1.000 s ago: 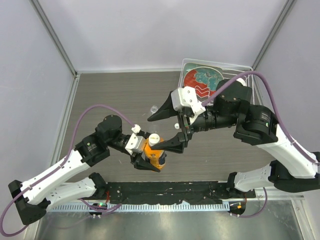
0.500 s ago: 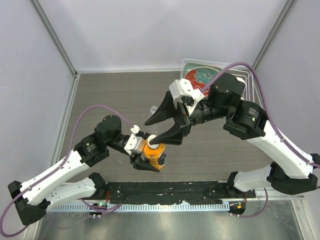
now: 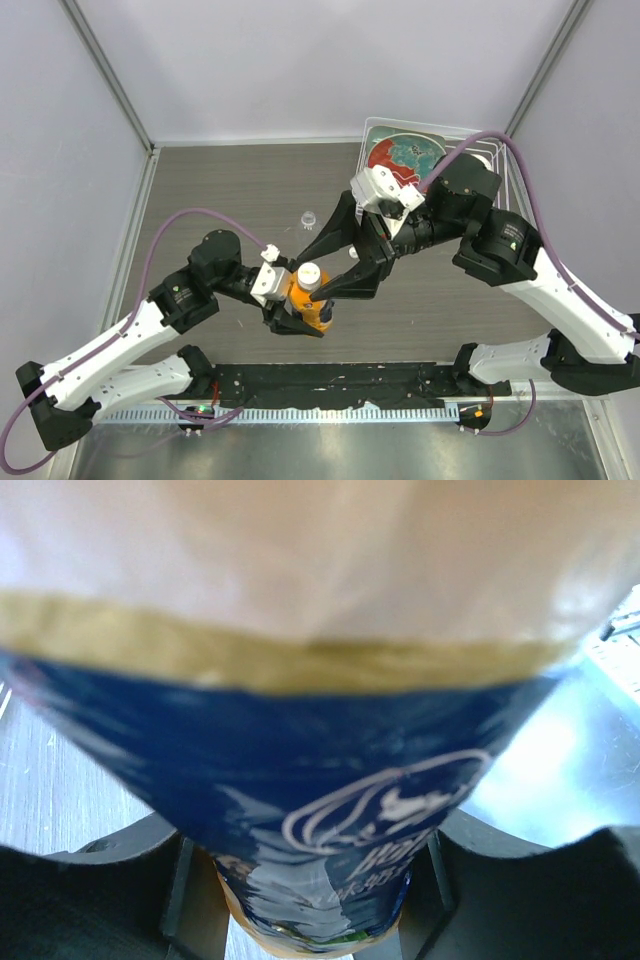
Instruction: Screw on the bottle caps
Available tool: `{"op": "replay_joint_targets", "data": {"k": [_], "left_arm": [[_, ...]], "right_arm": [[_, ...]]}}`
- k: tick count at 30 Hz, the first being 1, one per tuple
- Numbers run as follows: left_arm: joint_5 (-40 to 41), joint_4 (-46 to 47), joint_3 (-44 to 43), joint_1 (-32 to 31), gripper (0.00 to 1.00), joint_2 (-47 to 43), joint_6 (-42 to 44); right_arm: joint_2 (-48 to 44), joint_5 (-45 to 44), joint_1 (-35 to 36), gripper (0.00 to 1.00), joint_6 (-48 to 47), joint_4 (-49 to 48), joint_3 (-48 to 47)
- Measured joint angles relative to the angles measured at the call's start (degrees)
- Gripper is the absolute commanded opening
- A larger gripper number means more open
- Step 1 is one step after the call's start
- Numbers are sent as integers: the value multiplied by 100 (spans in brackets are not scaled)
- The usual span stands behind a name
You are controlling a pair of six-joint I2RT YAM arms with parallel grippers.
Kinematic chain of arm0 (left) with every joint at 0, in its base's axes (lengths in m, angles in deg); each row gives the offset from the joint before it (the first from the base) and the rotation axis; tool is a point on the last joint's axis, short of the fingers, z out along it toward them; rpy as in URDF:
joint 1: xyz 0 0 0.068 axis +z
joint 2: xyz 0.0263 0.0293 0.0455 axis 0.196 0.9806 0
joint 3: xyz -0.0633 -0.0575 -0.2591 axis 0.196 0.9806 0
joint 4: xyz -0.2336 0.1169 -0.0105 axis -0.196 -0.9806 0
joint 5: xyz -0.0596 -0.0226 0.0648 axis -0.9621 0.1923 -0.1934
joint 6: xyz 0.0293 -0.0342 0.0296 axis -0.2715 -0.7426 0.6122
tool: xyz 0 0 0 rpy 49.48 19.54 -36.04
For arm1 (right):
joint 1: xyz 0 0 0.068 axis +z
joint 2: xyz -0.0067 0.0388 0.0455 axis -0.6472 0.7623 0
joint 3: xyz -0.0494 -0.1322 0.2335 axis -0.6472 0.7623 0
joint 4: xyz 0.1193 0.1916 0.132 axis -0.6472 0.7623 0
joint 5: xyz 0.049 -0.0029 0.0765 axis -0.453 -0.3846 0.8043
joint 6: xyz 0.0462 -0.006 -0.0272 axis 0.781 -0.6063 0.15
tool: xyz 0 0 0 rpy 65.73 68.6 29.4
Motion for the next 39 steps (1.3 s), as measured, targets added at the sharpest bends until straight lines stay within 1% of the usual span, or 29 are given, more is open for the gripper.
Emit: {"op": "replay_joint_targets", "data": {"k": [8,18,24,27,28,29,30,31,32,34,35,36,37,39], "left_arm": [[184,144,22,7,28,0,-118],[378,251,74,9,28,-2,-332],[389,341,125,9,28,-2,-529],[389,372,140,9,28,-7,-647],[391,374,149,9,28,-13,-673],[393,372,157,11,28,-22,-706],[393,374,164,11,27,-31,-717],[400,415,173,11,26,-37,-721],[483,422,184,11,20,-57,-765],[789,345,269,61,13,-111,-798],[946,269,306,122,7,-127,-796],[1147,59,345,221,5,-133,-769],[1325,-186,367,341,4,-109,-702],[1779,-835,404,592,1,22,-501]], "right_arm": [[-116,85,-2,57,63,-142,66],[-114,101,-28,56,72,-212,186],[-76,50,-136,50,70,-293,245],[-7,48,-247,45,72,-382,245],[24,52,-282,40,76,-415,247],[52,52,-313,38,81,-450,251],[74,48,-348,37,85,-498,267],[85,39,-385,38,90,-507,299],[87,48,-457,38,146,-566,391],[66,26,-658,38,297,-752,614],[13,11,-815,38,400,-876,800],[-72,-107,-1027,38,531,-1001,1060],[-179,-291,-1244,42,684,-1099,1373],[-422,-802,-1624,44,975,-1220,2111]]}}
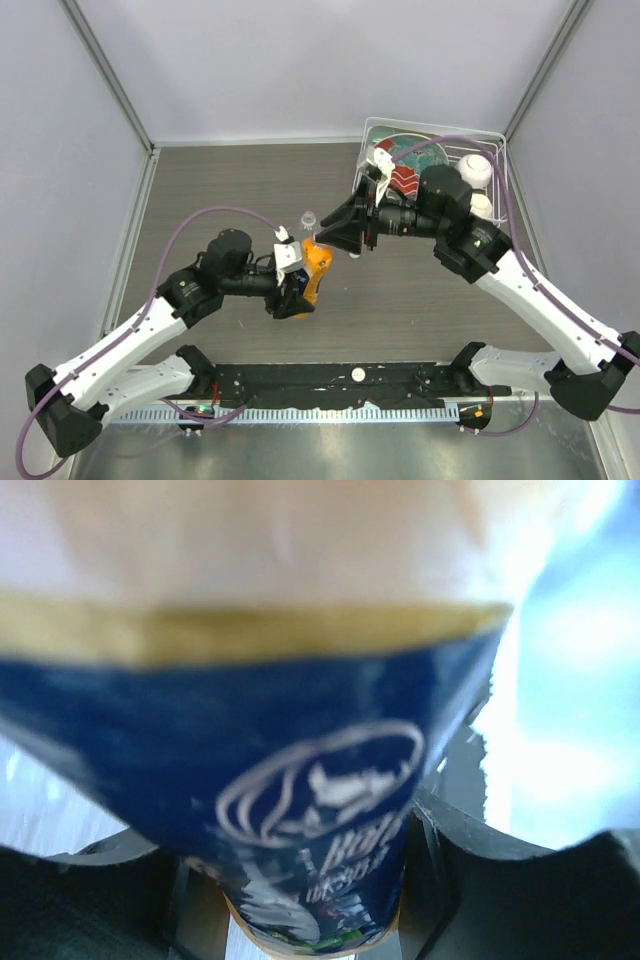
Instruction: Screw on the bottle caps
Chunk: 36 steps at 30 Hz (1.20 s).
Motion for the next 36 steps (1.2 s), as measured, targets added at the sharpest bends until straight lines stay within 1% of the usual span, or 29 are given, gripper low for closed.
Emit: {"op": "replay_joint_targets", "data": {"k": [1,3,6,9,11,12,15,18,20,22,24,25,27,31,34,36], "left_arm": [[339,-404,37,76,1,118,162],[817,-920,155,133,1,260,398],[1281,-1408,293,140,0,337,664],[1578,-1639,289,140,1,341,874],[1696,-1794,291,140,1,343,1043],[1746,-1843,291,140,1,343,1097],[1910,-1932,295,129,1,348,1274],[2074,-2052,295,129,1,413,1438],[2144,-2159,295,129,2,461,1517],[2216,-2269,293,129,2,487,1609],[2273,-2371,280,129,2,492,1672],[2310,-2406,264,129,2,492,1698],[2365,-2472,232,129,2,485,1770],[2404,-2549,186,129,2,457,1818],[2406,-2592,142,129,2,439,1818],[2406,-2610,111,129,2,433,1818]], "right_arm": [[-138,-387,-122,45,120,-31,409],[-452,-1078,-214,45,328,-13,1156],[-944,-1943,-214,47,660,251,2033],[-1298,-2400,-221,50,1029,372,2439],[-1670,-2686,-245,55,1231,358,2815],[-1851,-2785,-240,60,1309,378,2992],[-2514,-3069,116,65,1598,511,3683],[-2931,-3480,1019,66,1878,629,4157],[-3034,-4061,1893,67,2192,629,4461],[-2962,-4896,2844,67,2509,636,4686],[-2564,-5783,3882,67,2850,649,4754],[-2334,-6164,4225,67,2990,645,4752],[-1510,-7232,5101,67,3528,802,4649],[-197,-8658,6000,67,4708,1438,4424],[330,-9300,6330,66,5668,2031,4205],[470,-9501,6408,65,6081,2218,4131]]}}
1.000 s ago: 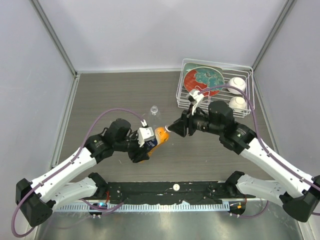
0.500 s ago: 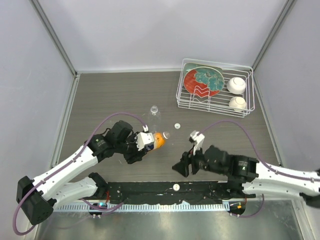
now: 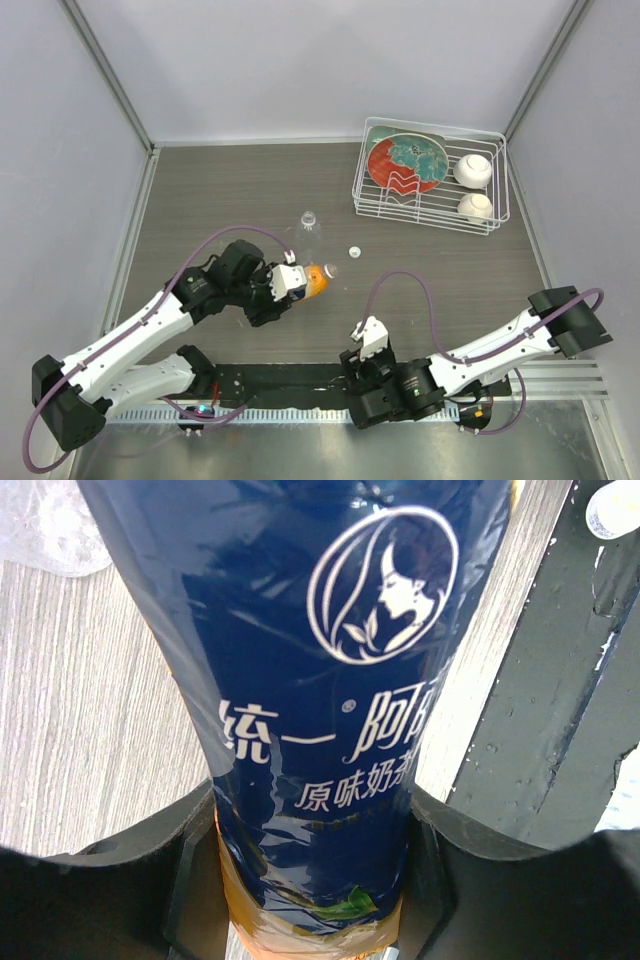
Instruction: Screw on the bottle caps
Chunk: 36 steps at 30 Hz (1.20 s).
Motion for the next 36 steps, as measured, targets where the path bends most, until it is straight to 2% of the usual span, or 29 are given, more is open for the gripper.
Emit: {"op": "replay_joint_targets", "data": {"k": [7,13,19,26,36], "left_arm": [[-17,-33,-131,0,3,-2,22],[-52,-33,-160,0,3,2,33],[-98,-35,-181,0,4,13,85],[-221,-33,-260,0,4,13,76],[-367,-33,-354,0,4,13,-28]], "right_arm": [[-186,-37,35,63,402,-315,131],[-87,516,35,60,538,-669,177],[544,1003,35,57,844,-643,7],[424,1145,28,56,1233,-315,9],[643,1471,-315,56,1255,-258,7]]}}
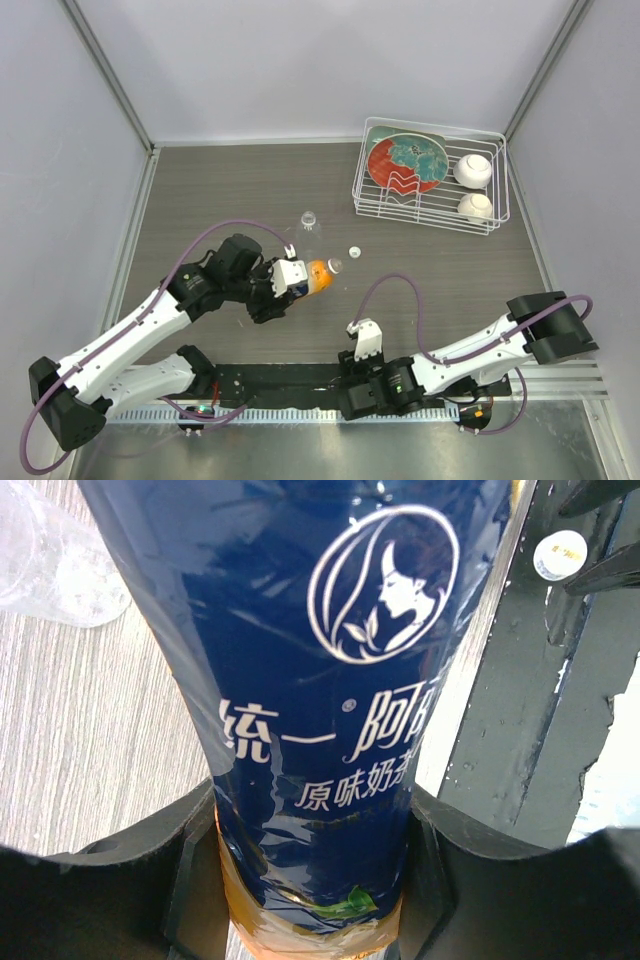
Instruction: Screw on the bottle caps
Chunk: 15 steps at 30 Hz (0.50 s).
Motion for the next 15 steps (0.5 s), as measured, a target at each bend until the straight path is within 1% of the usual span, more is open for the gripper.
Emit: {"op": "replay_joint_targets", "data": {"k": [8,15], "left_arm": [[-92,2,-24,0,4,0,-26],[-96,-24,-57,0,4,-17,-28]], "right_arm": [[42,155,-234,52,-92,-11,-7],[518,282,-308,52,-332,-28,-269]]}}
